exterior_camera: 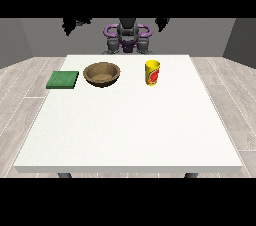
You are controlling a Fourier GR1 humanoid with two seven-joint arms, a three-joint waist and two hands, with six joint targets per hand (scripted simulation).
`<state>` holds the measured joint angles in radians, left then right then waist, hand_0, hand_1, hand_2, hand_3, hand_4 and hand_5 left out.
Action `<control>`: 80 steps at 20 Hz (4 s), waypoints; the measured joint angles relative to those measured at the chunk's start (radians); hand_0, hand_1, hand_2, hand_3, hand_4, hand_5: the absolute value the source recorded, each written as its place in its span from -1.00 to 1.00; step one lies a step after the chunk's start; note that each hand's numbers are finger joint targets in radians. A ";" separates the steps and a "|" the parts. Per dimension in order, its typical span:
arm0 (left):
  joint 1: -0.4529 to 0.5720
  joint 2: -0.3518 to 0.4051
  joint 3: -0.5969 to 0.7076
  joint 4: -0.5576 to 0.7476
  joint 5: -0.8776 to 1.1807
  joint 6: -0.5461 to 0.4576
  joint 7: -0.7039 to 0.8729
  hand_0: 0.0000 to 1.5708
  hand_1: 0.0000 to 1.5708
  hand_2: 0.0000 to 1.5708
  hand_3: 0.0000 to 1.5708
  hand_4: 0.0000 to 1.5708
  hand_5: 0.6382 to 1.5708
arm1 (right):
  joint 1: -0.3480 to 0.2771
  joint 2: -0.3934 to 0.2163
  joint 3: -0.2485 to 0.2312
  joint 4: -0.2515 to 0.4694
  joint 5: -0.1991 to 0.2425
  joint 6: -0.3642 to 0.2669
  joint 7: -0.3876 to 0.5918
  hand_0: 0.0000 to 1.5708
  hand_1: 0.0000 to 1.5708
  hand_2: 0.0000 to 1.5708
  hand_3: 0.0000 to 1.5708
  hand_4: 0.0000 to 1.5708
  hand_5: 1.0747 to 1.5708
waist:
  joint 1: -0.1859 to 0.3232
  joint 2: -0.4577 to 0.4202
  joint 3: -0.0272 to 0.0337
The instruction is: Pick the cup and pour the ball into the bowl, then pick the bowl and place it on the pad
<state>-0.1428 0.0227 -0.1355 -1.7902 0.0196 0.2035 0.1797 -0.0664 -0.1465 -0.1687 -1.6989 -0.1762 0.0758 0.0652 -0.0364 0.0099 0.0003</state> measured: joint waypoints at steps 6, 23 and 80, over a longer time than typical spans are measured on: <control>-0.118 0.045 0.099 0.129 0.006 -0.038 -0.125 -1.00 -1.00 -1.00 -1.00 -1.00 0.78 | -0.085 -0.017 -0.025 0.066 0.002 0.010 -0.074 -1.00 -1.00 -1.00 -1.00 -0.79 1.00 | -0.005 0.104 -0.0002; -0.240 0.031 0.245 0.707 0.005 -0.065 -0.633 -1.00 -1.00 -1.00 -1.00 -1.00 0.73 | -0.202 -0.085 -0.072 0.164 -0.018 0.053 -0.128 -1.00 -1.00 -1.00 -1.00 -0.82 1.00 | -0.057 0.191 -0.0005; -0.759 -0.014 -0.486 1.120 -1.378 0.134 0.339 -1.00 -1.00 0.39 0.97 0.00 1.00 | -0.239 -0.236 -0.204 0.529 -0.170 0.222 -0.082 -1.00 -1.00 -1.00 -0.56 -0.43 1.00 | -0.042 -0.072 -0.0001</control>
<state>-0.9018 0.0082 -0.6218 -0.6697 -1.3580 0.3380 0.5186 -0.3059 -0.3825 -0.3722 -1.1699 -0.3466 0.2981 -0.0164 -0.0787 -0.0617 0.0002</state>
